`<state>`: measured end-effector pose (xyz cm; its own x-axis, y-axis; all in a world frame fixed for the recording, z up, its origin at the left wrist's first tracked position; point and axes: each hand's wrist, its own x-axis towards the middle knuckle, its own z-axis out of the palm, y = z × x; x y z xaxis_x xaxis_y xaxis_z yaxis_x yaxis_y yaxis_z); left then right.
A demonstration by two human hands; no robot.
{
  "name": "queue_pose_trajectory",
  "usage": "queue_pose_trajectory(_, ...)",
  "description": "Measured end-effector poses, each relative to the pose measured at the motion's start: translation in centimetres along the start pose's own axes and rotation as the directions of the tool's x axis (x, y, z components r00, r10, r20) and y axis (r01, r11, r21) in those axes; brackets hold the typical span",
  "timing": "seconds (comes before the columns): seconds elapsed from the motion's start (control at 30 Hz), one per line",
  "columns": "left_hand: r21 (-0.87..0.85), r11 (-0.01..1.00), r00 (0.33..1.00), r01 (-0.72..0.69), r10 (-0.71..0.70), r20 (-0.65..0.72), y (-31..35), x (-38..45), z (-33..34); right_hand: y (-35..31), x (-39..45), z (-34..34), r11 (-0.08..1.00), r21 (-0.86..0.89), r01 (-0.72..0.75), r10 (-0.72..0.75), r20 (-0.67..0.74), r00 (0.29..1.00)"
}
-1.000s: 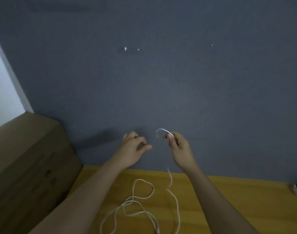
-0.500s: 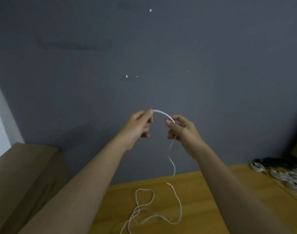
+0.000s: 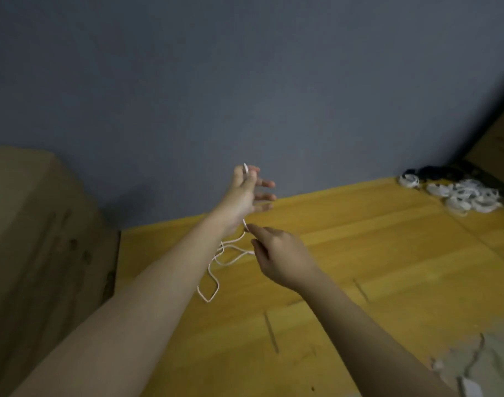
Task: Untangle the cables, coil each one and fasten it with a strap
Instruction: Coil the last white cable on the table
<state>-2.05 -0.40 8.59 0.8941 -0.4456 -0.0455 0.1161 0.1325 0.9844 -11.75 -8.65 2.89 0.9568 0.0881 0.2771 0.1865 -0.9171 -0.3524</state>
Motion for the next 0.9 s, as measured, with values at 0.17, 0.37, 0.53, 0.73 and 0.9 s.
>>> queue_pose_trajectory(0.17, 0.583, 0.803, 0.992, -0.123, 0.098, 0.074, -6.2, 1.5, -4.2, 2.6, -2.7, 2.1, 0.911, 0.339, -0.237, 0.181, 0.187, 0.965)
queue_pose_trajectory(0.37, 0.718, 0.693, 0.973, -0.058, -0.121, 0.196, -11.1, 0.8, -6.0, 6.4, -3.0, 1.9, 0.886, 0.397, -0.238, 0.256, 0.008, 0.967)
queue_pose_trajectory(0.53, 0.446, 0.887, 0.951, 0.118, -0.229, 0.206, -11.6, -0.3, -3.4, 10.6, 2.1, -0.7, 0.916, 0.365, -0.169, 0.303, -0.352, 0.885)
queue_pose_trajectory(0.73, 0.004, 0.917, 0.860, 0.399, -0.376, 0.345, -9.7, -0.2, -0.7, 13.2, 5.5, 4.0, 0.710, 0.610, -0.351, 0.366, 0.105, 0.925)
queue_pose_trajectory(0.9, -0.238, 0.796, 0.801, 0.557, -0.439, 0.406, -9.2, 1.7, -0.9, 12.3, 3.3, 8.9, 0.484, 0.719, -0.499, 0.254, 0.431, 0.866)
